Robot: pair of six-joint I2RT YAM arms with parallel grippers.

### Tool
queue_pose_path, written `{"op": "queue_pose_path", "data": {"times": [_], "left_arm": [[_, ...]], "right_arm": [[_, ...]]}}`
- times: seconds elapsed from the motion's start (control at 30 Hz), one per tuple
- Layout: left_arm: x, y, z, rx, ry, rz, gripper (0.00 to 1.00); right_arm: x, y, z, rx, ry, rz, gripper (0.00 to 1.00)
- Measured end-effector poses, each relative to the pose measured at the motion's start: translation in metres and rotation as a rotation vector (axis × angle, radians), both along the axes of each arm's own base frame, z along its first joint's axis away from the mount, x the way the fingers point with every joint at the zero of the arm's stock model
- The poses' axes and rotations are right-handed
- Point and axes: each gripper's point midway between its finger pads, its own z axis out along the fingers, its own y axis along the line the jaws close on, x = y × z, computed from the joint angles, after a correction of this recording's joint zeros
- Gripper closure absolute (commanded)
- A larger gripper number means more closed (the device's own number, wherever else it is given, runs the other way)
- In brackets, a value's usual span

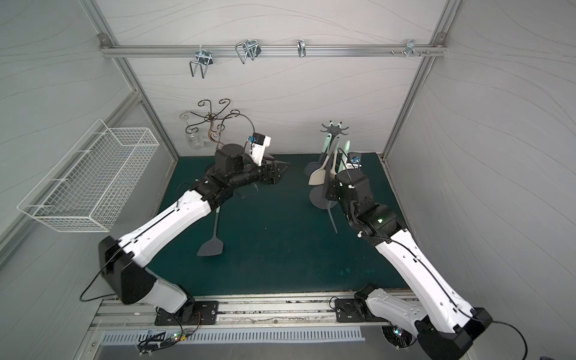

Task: Take the spatula off the kitchen utensil rack
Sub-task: Take off the spatula from the rack.

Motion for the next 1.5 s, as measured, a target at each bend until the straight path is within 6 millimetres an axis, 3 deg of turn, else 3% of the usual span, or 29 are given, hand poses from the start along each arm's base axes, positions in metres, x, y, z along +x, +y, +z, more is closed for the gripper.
{"op": "queue_pose_path", "data": {"times": [0.13, 0.23, 0.37, 0.47, 0.5, 0.53, 0.63, 0.77, 0.83, 1.03, 1.17, 1.2, 1.4, 1.5], "left_arm": [[-0.065, 0.009, -0.022, 0.071, -0.029, 0.008, 0.24], [-0.099, 0.003, -0.046, 0.108, -0.012, 0.005, 0.24], [-0.125, -0.011, -0.079, 0.167, 0.016, 0.023, 0.23], [-0.134, -0.025, -0.087, 0.169, 0.015, 0.030, 0.23], [-0.135, -0.029, -0.088, 0.161, 0.014, 0.035, 0.23], [-0.134, -0.031, -0.088, 0.148, 0.016, 0.051, 0.30], [-0.126, -0.032, -0.083, 0.116, -0.002, 0.100, 0.25], [-0.116, -0.031, -0.076, 0.076, -0.022, 0.153, 0.32], [-0.109, -0.030, -0.078, 0.072, -0.015, 0.175, 0.30], [-0.084, -0.027, -0.108, 0.068, 0.096, 0.199, 0.30], [-0.080, -0.032, -0.125, 0.082, 0.140, 0.174, 0.32], [-0.080, -0.034, -0.127, 0.082, 0.148, 0.164, 0.35], [-0.076, -0.035, -0.132, 0.073, 0.179, 0.138, 0.74], [-0.073, -0.032, -0.133, 0.063, 0.194, 0.147, 0.99]], "right_arm": [[-0.004, 0.036, -0.004, -0.031, 0.001, 0.041, 1.00], [-0.010, 0.062, -0.004, -0.050, -0.012, 0.073, 1.00], [-0.017, 0.092, 0.004, -0.035, -0.046, 0.106, 1.00], [-0.019, 0.111, 0.009, 0.003, -0.052, 0.124, 1.00], [-0.020, 0.116, 0.009, 0.017, -0.048, 0.131, 1.00], [-0.020, 0.120, 0.008, 0.033, -0.043, 0.132, 1.00], [-0.019, 0.127, 0.004, 0.058, -0.030, 0.134, 1.00], [-0.020, 0.136, 0.001, 0.060, -0.023, 0.152, 1.00], [-0.020, 0.137, 0.001, 0.053, -0.027, 0.160, 1.00], [-0.021, 0.145, 0.006, 0.028, -0.057, 0.218, 1.00], [-0.022, 0.144, 0.005, 0.000, -0.067, 0.232, 1.00], [-0.023, 0.144, 0.006, -0.005, -0.070, 0.235, 1.00], [-0.024, 0.143, 0.011, 0.001, -0.083, 0.250, 1.00], [-0.023, 0.138, 0.013, 0.003, -0.084, 0.239, 1.00]]}}
